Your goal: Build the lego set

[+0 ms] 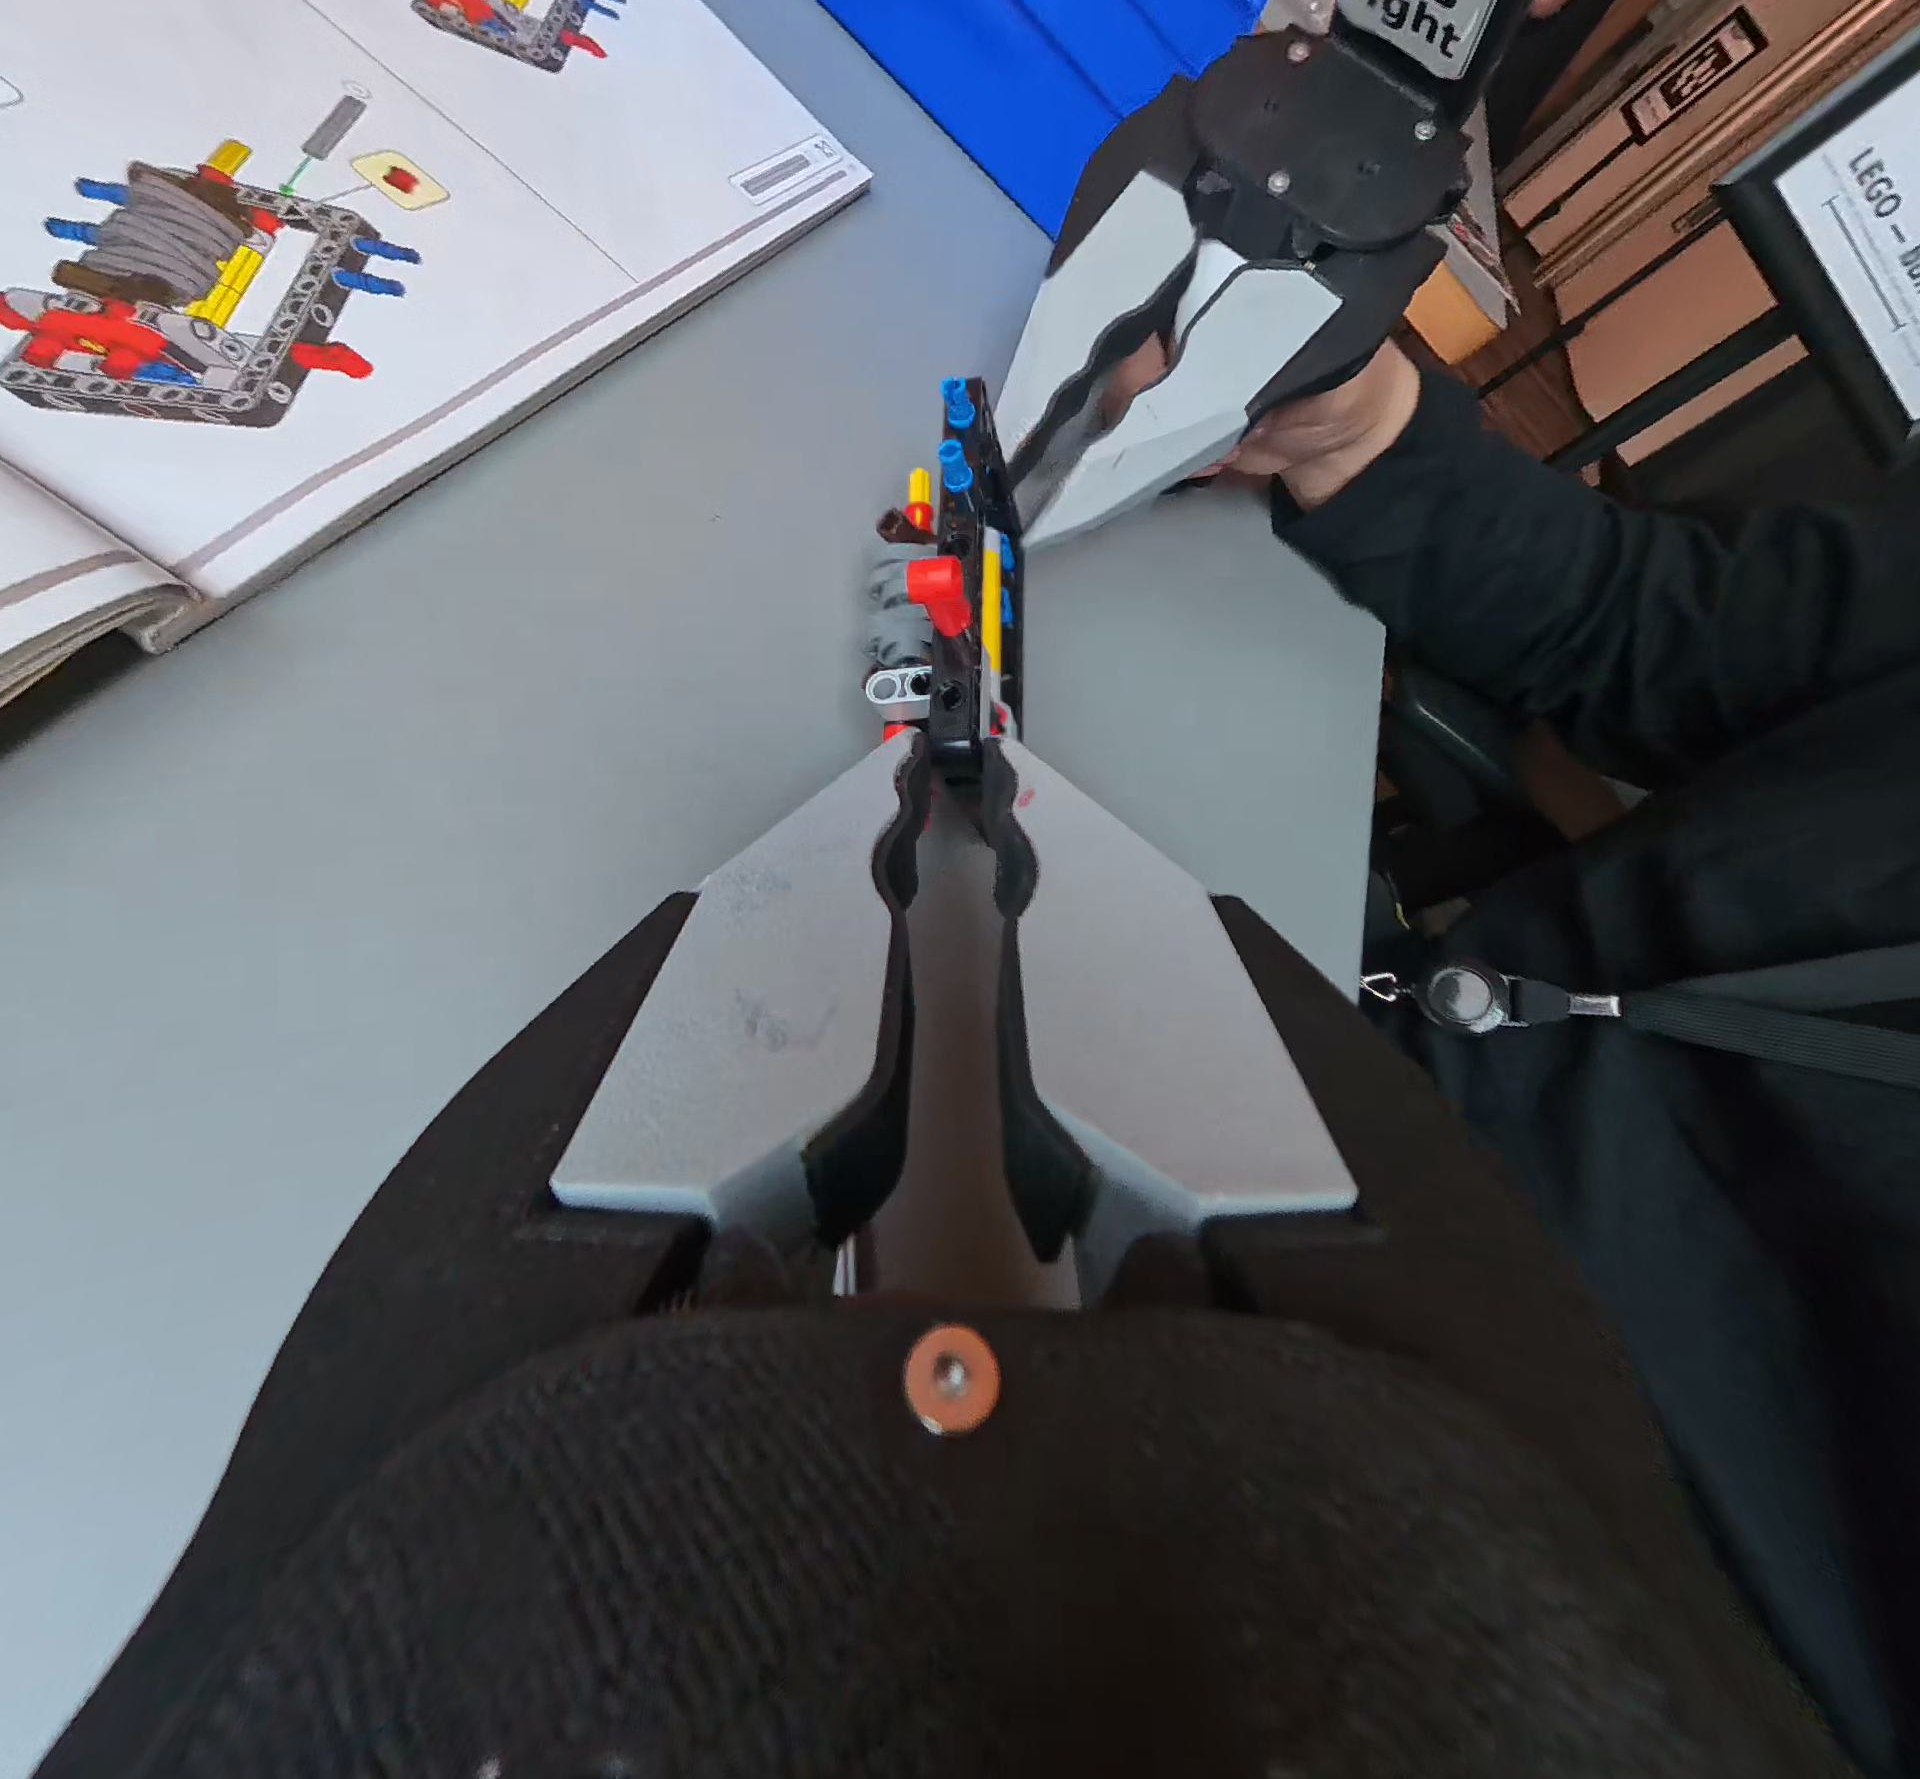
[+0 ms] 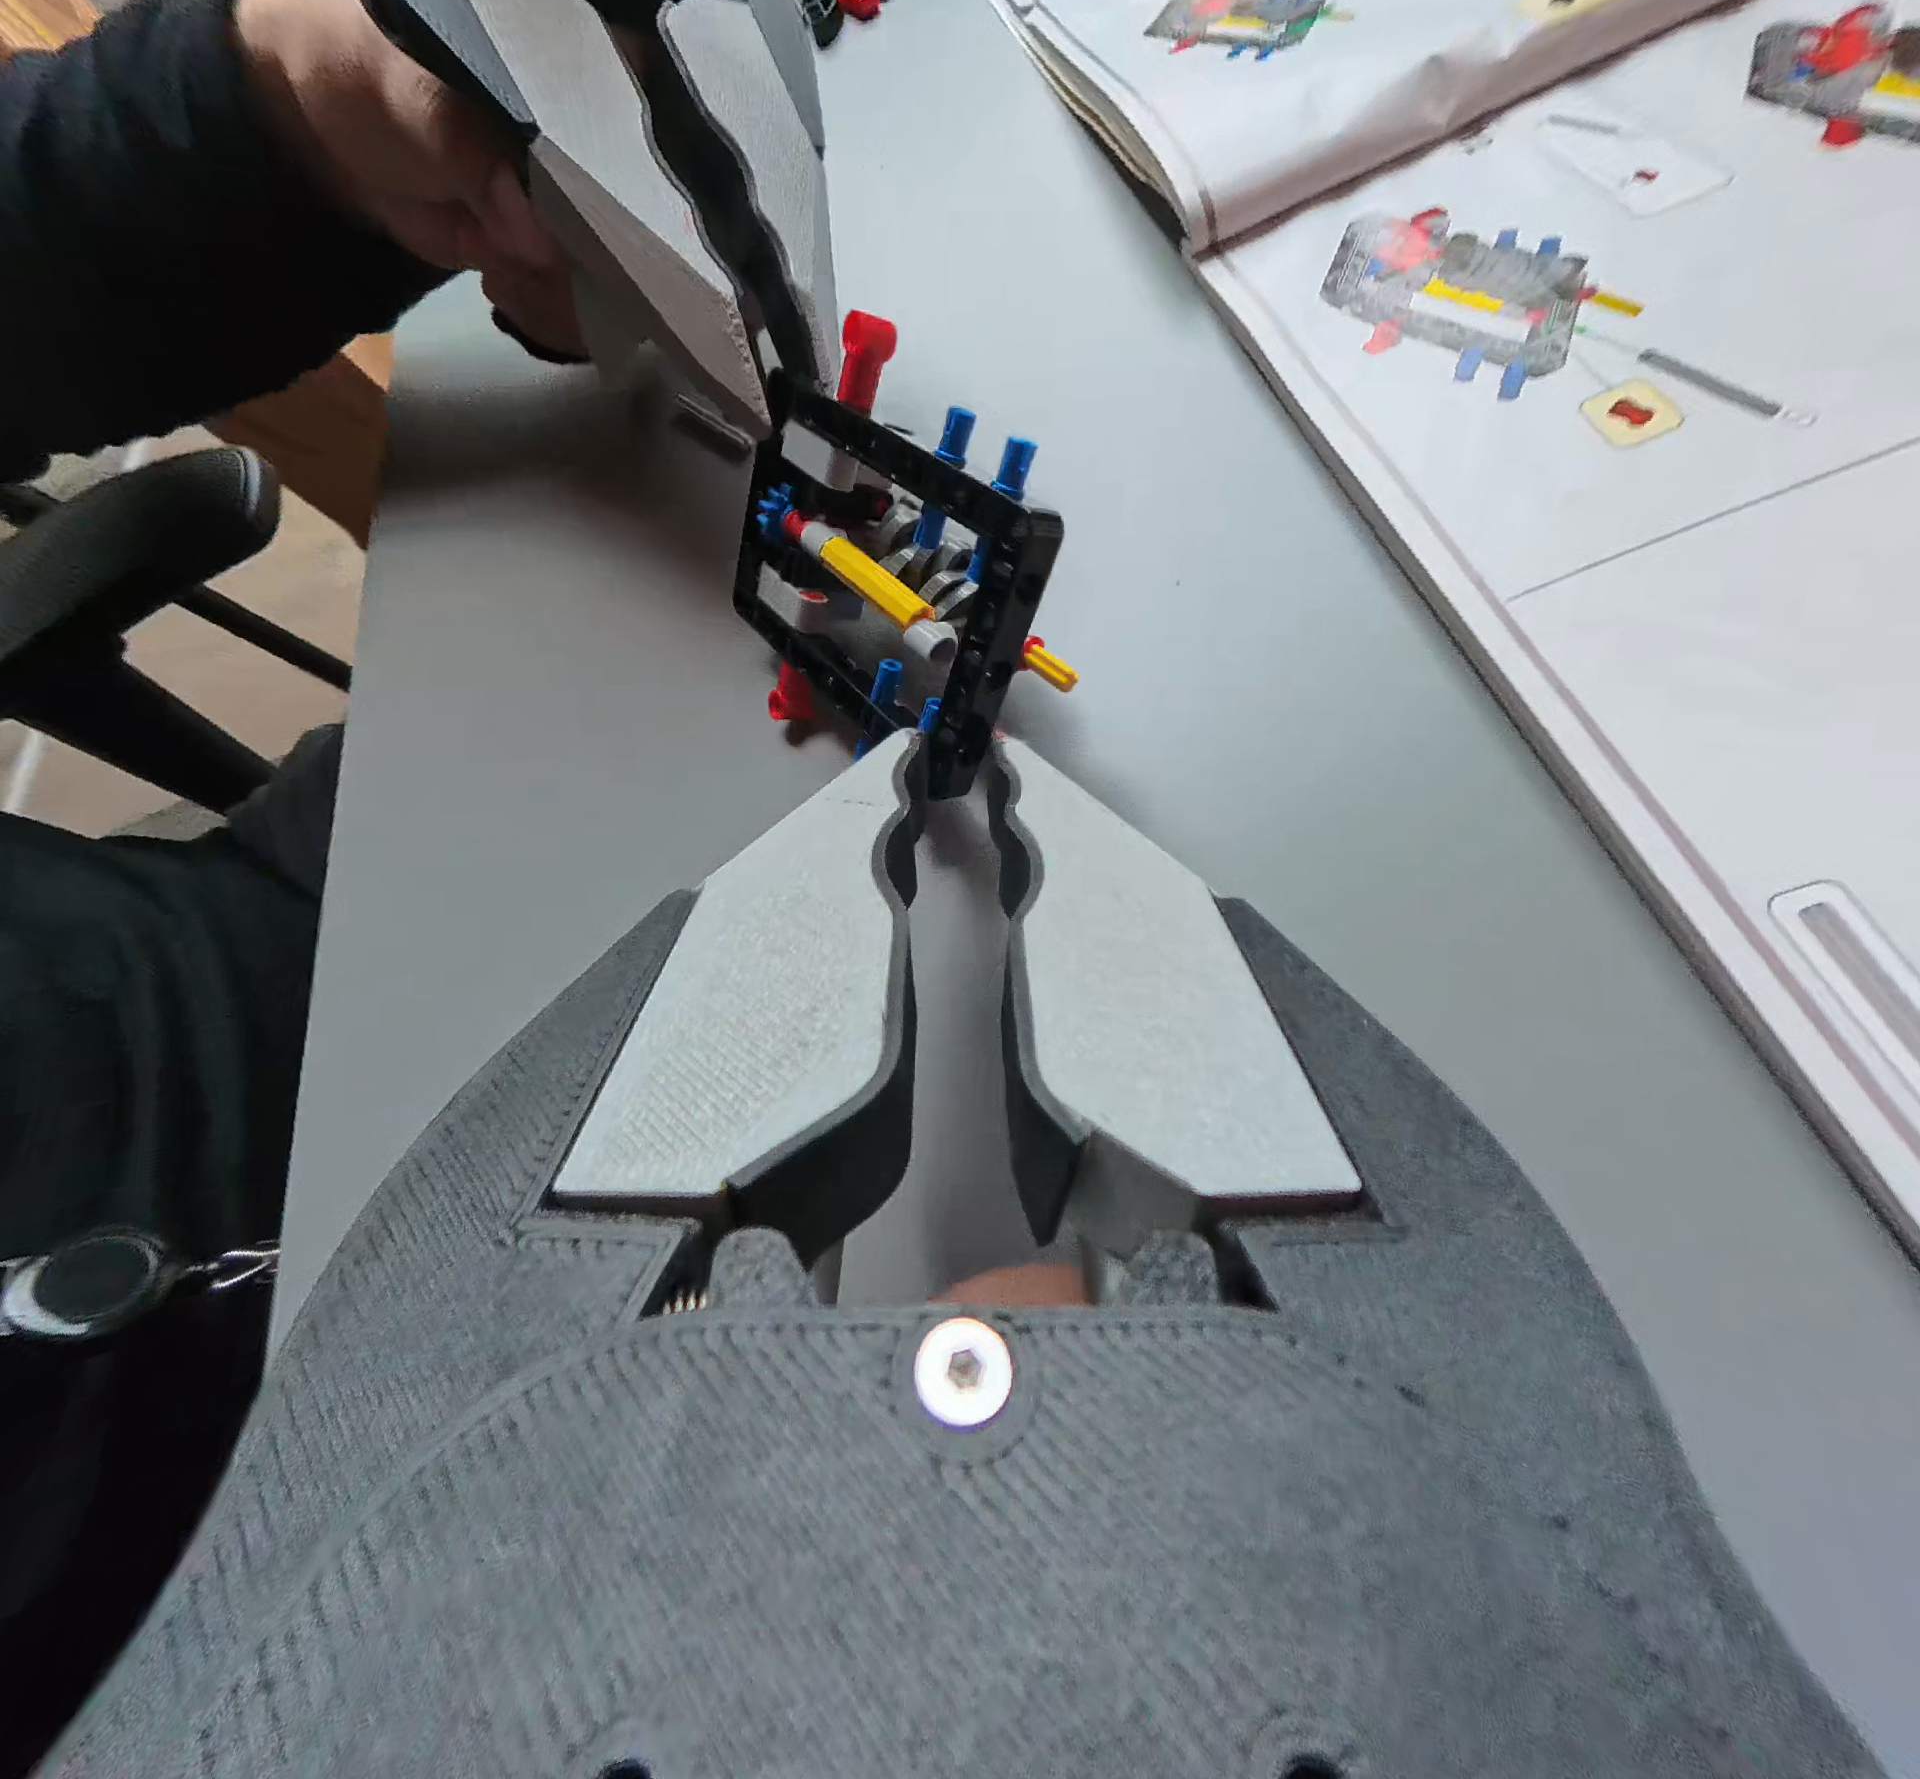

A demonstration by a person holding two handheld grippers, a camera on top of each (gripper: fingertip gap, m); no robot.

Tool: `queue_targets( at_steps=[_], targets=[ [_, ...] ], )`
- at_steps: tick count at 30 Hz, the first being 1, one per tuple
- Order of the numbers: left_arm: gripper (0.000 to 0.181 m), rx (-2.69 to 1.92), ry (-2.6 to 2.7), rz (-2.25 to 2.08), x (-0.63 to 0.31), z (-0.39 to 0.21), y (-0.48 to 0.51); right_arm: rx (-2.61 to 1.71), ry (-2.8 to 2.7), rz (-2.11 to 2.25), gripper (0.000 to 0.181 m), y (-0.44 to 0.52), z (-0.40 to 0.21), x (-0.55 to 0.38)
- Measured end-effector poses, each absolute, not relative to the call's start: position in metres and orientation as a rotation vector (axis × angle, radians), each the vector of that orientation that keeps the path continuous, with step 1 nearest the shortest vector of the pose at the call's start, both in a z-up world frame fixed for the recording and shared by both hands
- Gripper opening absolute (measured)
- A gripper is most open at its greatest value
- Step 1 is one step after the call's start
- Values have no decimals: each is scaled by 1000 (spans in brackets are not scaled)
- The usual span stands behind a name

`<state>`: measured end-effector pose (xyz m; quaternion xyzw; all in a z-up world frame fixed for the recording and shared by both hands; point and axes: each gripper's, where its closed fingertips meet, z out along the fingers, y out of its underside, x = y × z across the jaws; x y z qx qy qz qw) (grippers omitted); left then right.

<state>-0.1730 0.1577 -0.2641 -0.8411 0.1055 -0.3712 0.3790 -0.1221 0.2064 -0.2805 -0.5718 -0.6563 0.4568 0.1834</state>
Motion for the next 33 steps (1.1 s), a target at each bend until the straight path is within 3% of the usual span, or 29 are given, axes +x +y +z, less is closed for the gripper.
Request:
queue_targets(
  at_steps=[33],
  targets=[
    [30, -2174, 236, -773, -194, -271, 171, -1701, -1846, 1303, 21, 210, -286, -117]
  ],
)
